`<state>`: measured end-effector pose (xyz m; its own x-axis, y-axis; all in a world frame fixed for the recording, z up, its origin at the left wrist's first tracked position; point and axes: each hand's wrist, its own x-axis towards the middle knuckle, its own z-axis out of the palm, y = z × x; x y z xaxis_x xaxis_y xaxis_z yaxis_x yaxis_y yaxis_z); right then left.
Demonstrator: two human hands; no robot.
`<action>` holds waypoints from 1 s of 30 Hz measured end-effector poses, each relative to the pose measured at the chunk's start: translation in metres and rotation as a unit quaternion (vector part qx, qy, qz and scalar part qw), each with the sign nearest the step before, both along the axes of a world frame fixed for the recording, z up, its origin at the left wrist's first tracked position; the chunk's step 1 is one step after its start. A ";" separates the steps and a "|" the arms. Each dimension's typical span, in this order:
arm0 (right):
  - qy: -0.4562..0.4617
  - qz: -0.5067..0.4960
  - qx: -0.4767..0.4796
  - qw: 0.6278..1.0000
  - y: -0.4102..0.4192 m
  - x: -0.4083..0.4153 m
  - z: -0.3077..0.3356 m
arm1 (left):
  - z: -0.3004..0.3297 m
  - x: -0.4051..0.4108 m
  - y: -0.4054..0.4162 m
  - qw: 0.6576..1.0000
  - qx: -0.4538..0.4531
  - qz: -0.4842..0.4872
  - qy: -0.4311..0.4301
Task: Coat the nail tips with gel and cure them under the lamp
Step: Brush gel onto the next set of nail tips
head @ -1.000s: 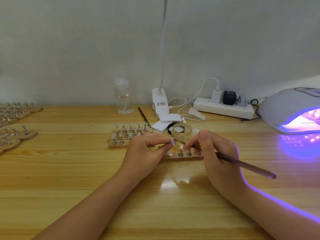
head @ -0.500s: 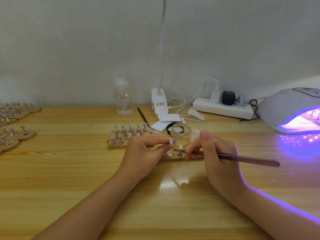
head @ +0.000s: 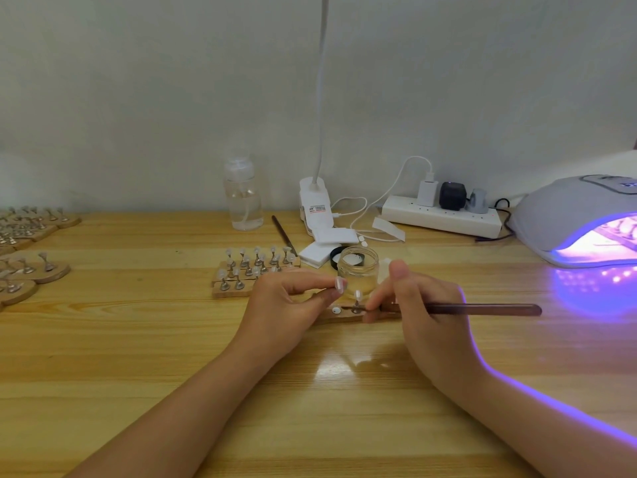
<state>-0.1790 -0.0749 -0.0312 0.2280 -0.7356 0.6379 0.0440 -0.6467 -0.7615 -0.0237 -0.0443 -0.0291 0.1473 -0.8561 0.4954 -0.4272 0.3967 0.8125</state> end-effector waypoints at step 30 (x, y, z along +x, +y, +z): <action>0.052 -0.049 -0.055 0.996 0.000 -0.002 0.002 | 0.004 -0.002 0.003 0.998 -0.028 0.046 -0.018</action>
<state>-0.1808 -0.0745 -0.0292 0.2281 -0.6842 0.6927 -0.0992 -0.7241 -0.6826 -0.0252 -0.0409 -0.0255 0.2046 -0.8107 0.5486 -0.4929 0.3988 0.7733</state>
